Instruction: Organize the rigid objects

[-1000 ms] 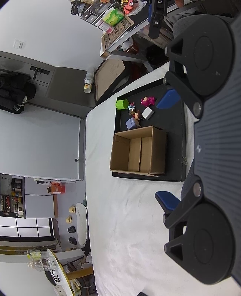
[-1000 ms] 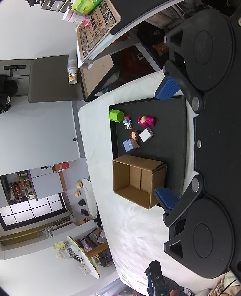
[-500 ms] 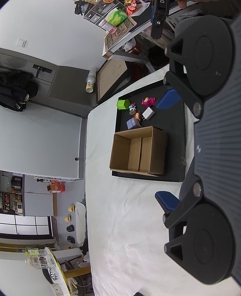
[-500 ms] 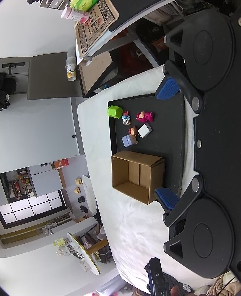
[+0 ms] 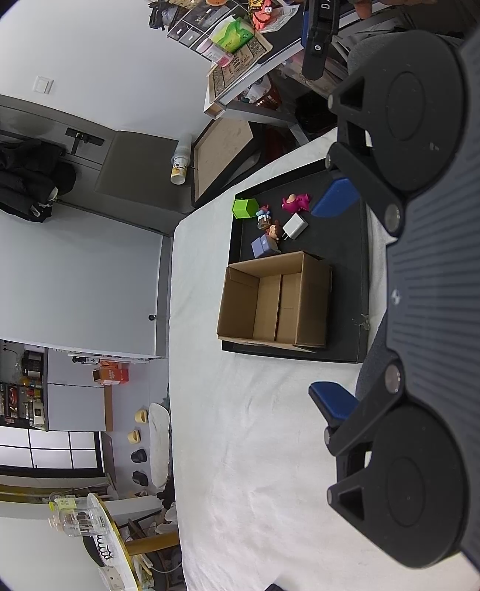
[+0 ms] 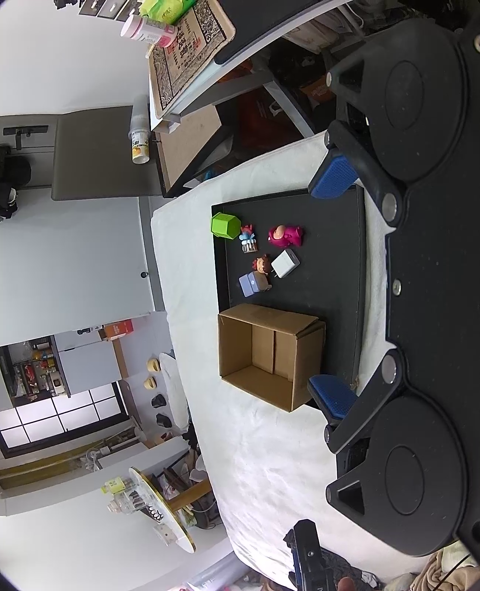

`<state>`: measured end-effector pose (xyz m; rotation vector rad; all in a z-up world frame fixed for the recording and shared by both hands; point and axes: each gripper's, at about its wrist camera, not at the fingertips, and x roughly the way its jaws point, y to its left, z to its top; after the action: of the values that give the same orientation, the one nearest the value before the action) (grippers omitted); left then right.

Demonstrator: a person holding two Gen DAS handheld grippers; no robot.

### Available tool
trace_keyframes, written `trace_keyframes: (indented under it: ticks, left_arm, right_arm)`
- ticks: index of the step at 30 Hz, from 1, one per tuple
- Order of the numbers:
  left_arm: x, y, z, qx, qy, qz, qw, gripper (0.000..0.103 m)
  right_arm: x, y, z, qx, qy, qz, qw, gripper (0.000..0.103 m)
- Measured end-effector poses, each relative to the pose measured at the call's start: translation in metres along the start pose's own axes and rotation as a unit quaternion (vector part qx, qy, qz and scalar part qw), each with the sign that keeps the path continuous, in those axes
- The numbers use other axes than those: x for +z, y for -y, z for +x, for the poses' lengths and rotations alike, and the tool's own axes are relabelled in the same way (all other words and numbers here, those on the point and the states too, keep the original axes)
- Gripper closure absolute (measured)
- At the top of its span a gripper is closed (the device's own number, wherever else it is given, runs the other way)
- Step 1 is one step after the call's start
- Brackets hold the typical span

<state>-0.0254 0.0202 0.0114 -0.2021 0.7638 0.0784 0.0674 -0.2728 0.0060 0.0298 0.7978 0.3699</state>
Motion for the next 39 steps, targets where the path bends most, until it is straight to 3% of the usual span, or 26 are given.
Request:
trace_keyframes:
  ticks: [25,39]
  left_arm:
    - [0.007,0.002,0.015,-0.006,-0.015,0.006,0.9999,0.008]
    - [0.015,-0.004,0.051,0.001,-0.042,-0.006,0.9991,0.008]
  right_arm:
    - [-0.001,0.008,0.007,0.002,0.001,0.015,1.000,0.000]
    - [-0.001,0.013,0.035,0.004,-0.013,0.021,1.000,0.000]
